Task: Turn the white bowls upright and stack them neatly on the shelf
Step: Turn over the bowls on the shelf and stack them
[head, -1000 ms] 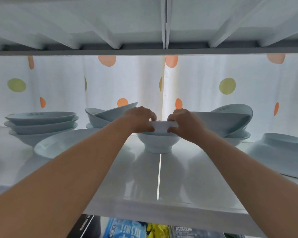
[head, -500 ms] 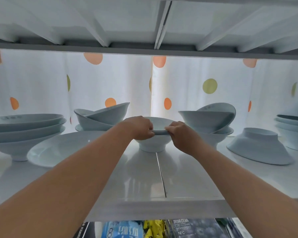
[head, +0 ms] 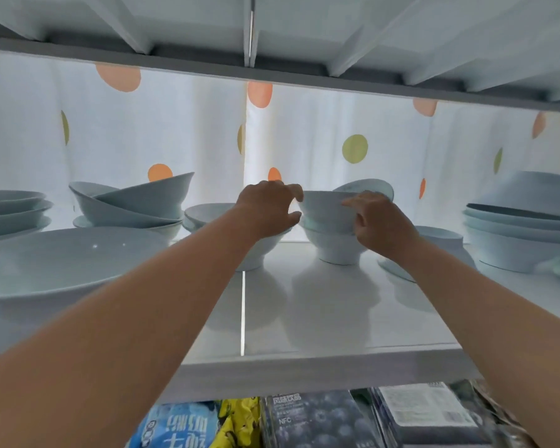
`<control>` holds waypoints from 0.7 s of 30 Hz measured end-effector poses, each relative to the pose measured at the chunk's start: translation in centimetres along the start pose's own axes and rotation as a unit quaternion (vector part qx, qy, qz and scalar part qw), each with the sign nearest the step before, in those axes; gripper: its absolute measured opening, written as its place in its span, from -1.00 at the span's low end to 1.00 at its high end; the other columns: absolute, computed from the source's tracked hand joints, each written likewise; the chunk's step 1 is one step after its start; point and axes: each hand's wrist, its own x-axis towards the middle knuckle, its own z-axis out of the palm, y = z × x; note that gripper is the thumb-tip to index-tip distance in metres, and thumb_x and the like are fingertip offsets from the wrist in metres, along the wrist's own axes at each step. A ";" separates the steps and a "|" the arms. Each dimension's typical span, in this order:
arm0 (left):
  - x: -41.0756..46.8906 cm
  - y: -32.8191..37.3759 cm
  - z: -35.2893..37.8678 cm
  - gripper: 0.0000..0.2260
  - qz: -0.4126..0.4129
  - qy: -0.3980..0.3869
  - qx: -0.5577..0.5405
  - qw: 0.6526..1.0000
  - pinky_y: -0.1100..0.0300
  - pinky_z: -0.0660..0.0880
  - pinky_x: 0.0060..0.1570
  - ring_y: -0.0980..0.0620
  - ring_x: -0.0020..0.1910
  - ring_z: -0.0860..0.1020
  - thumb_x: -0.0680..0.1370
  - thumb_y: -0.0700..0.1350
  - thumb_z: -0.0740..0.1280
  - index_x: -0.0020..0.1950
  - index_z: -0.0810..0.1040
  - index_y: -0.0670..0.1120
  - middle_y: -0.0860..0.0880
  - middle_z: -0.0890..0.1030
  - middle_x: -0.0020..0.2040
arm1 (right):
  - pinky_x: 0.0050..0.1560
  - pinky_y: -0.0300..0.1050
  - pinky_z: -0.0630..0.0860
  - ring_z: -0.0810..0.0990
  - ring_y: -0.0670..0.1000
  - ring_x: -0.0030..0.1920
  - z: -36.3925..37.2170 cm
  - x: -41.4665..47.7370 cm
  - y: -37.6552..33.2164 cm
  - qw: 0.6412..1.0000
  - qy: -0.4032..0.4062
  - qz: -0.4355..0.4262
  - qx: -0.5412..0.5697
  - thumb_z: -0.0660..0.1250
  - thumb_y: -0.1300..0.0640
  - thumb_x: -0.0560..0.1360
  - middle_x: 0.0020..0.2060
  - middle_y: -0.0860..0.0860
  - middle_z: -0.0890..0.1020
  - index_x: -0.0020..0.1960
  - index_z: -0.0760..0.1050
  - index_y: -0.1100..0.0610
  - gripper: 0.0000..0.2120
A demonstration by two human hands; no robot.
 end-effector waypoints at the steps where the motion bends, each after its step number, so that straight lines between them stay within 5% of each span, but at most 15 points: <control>1: 0.8 1.1 0.3 -0.67 0.006 0.003 -0.004 1.000 0.03 0.41 0.16 -0.09 0.22 0.48 0.55 0.05 0.23 0.32 0.42 0.06 -0.06 0.52 0.22 | 0.25 0.02 0.39 0.46 0.23 0.21 -0.1 0.1 0.8 1.000 0.017 -0.002 0.001 0.16 0.41 0.42 0.16 0.23 0.55 0.28 0.48 0.22 -0.56; 8: 6.3 7.6 2.6 -0.62 0.023 0.071 -0.012 0.997 -0.02 0.42 0.14 -0.11 0.12 0.44 0.49 0.09 0.33 0.24 0.40 -0.02 -0.10 0.48 0.12 | 0.07 0.10 0.48 0.49 0.24 0.01 -1.8 1.7 7.0 0.993 0.091 -0.076 0.028 0.09 0.42 0.27 -0.06 0.21 0.54 0.09 0.51 0.25 -0.55; 12: 7.9 9.0 2.6 -0.59 0.011 0.034 -0.001 0.999 0.02 0.37 0.20 -0.08 0.20 0.43 0.47 0.14 0.33 0.26 0.43 0.01 -0.06 0.51 0.17 | 0.19 0.06 0.44 0.45 0.17 0.17 -1.7 3.4 9.9 0.997 0.000 -0.073 0.020 0.19 0.43 0.31 0.10 0.16 0.53 0.24 0.44 0.18 -0.48; 16: 8.2 9.3 2.5 -0.66 -0.005 -0.070 -0.006 0.998 0.05 0.46 0.08 -0.03 0.09 0.50 0.49 0.11 0.30 0.23 0.48 0.05 0.00 0.58 0.06 | 0.13 0.03 0.50 0.50 0.15 0.12 -1.2 4.2 11.5 0.991 -0.101 -0.082 0.015 0.15 0.44 0.34 0.06 0.12 0.56 0.18 0.48 0.16 -0.53; 21: 8.1 9.4 2.7 -0.77 -0.001 -0.063 0.029 0.998 0.16 0.37 -0.13 -0.08 -0.02 0.51 0.53 -0.05 0.28 0.17 0.50 -0.03 0.01 0.46 -0.13 | 0.15 -0.02 0.48 0.54 0.17 0.13 -0.7 4.5 12.0 0.993 -0.091 -0.076 0.016 0.29 0.31 0.47 0.12 0.16 0.58 0.17 0.47 0.21 -0.72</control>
